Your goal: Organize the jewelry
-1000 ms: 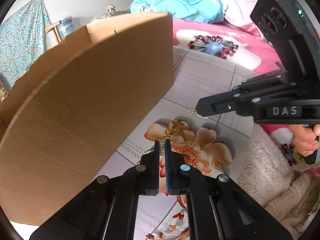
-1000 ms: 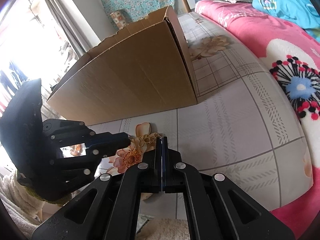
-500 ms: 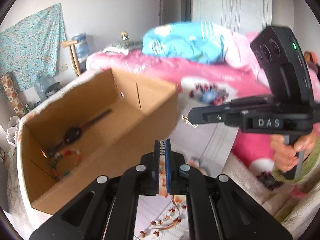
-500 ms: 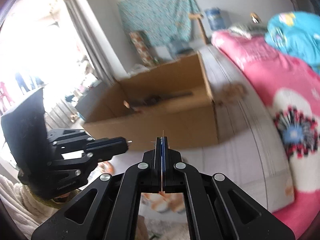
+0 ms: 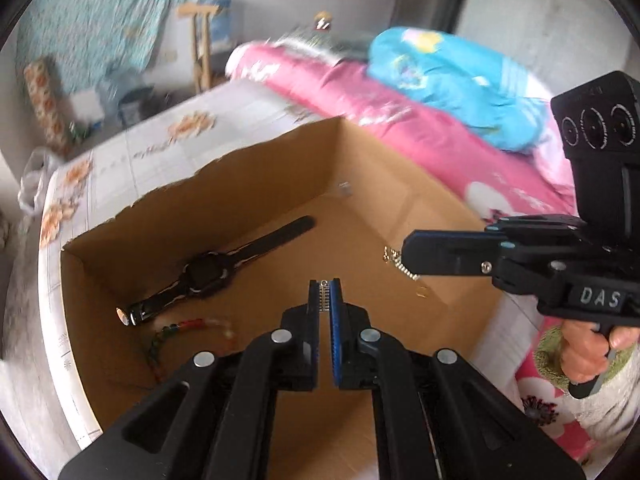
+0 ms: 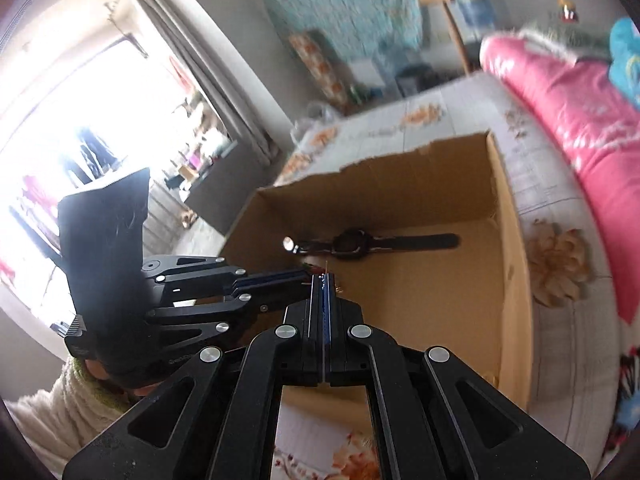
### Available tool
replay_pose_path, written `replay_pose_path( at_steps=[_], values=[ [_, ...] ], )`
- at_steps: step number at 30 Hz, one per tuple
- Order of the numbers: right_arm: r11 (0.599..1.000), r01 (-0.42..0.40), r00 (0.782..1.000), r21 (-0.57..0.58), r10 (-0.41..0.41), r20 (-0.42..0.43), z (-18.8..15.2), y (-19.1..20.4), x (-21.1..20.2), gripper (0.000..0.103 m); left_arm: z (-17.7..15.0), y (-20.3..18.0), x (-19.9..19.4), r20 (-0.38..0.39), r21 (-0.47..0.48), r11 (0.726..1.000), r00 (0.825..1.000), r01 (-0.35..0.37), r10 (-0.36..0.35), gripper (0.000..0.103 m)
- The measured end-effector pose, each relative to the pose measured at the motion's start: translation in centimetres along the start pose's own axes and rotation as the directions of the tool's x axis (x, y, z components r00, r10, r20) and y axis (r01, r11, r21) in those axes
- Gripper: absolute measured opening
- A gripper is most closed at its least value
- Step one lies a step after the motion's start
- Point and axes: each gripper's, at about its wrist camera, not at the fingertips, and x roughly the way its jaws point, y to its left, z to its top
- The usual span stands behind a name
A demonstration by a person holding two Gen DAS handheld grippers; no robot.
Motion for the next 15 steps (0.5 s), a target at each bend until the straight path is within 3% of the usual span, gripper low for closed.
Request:
replay_pose_path(
  at_steps=[3,7,9,15],
  values=[
    [0.999,0.031,0.999,0.020,-0.030,-0.034,0.8,-0.6,1.3,0.003,0.7,1.4,1.9,-0.054,-0.039,0.999,0.998,-0.028,0.025,0.005],
    [0.998,0.039,0.999,0.041,-0.037,-0.034,1.4,-1.7,1.6,0.004,1.2,3.0,3.4,-0.110,-0.119,0.993,0.994,0.009,-0.022,0.005],
    [0.998,0.034,0.999,0.045,-0.033,-0.028,1.2,-1.9,1.5,0.004,1.1,3.6,3.2,-0.097,-0.158,0.986,0.993,0.054,-0.070,0.005],
    [0.997,0.043,0.999,0.063,-0.044,0.023,1.3,-2.4,-0.9,0.004,1.1,3.7,1.9,-0.034,-0.158,0.987,0.999,0.025,-0.031,0.005]
  ],
)
